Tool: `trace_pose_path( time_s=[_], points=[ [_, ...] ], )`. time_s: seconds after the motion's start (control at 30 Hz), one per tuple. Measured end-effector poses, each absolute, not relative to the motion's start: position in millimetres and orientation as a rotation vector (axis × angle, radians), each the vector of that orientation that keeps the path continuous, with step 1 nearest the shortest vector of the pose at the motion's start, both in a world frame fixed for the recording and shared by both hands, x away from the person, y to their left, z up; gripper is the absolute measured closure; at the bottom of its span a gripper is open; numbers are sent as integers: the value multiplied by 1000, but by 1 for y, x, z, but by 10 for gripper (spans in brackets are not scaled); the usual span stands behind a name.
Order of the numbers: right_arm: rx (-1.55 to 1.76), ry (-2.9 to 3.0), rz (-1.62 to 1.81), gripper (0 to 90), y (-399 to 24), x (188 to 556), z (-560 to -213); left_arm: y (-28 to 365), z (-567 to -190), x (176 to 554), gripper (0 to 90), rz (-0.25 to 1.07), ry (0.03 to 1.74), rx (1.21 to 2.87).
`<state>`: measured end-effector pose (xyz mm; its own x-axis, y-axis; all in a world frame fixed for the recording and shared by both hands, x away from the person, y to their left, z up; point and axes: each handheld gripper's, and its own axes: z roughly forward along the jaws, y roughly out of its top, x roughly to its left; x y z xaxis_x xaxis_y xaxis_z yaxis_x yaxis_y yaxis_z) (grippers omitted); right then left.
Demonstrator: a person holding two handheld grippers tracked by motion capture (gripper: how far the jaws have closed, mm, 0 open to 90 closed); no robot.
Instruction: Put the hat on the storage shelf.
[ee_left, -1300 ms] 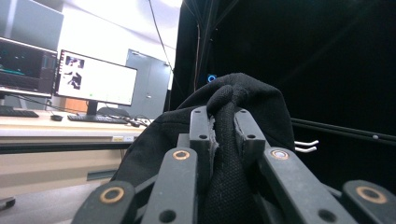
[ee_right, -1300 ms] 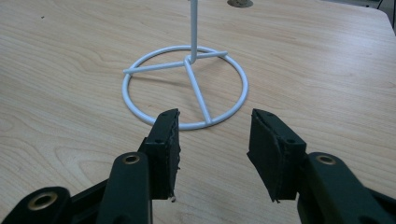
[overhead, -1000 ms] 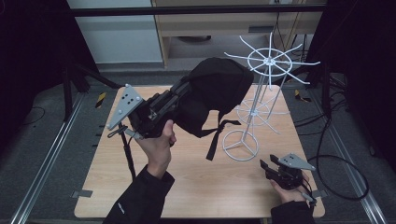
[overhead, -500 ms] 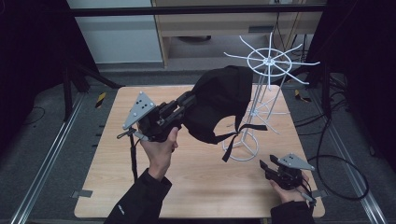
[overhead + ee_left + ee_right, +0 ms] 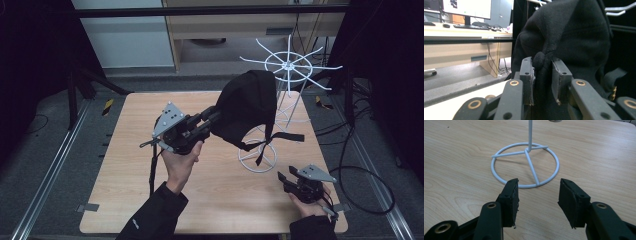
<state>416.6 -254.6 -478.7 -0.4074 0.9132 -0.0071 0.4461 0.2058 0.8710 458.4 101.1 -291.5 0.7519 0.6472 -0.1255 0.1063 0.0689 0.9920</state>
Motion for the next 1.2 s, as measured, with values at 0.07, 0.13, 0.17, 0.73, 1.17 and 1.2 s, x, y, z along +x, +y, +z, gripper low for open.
trace_pose_path(
  time_s=[0.07,0.13,0.17,0.73,1.17,1.2],
  points=[
    [1257,1948,1130,502,-255,417,-479,99,-293,458,707,455,649,1479],
    [1257,1948,1132,502,-255,417,-479,97,-295,458,691,454,645,1490],
    [1258,1948,1132,501,-255,417,-479,97,-296,458,679,454,643,1494],
    [1260,1946,1129,494,-255,416,-479,122,-299,433,424,458,586,1578],
    [1276,1937,1122,455,-255,417,-480,189,-352,427,319,512,762,1641],
    [1277,1934,1119,444,-255,417,-481,195,-358,428,318,517,783,1660]
  ],
)
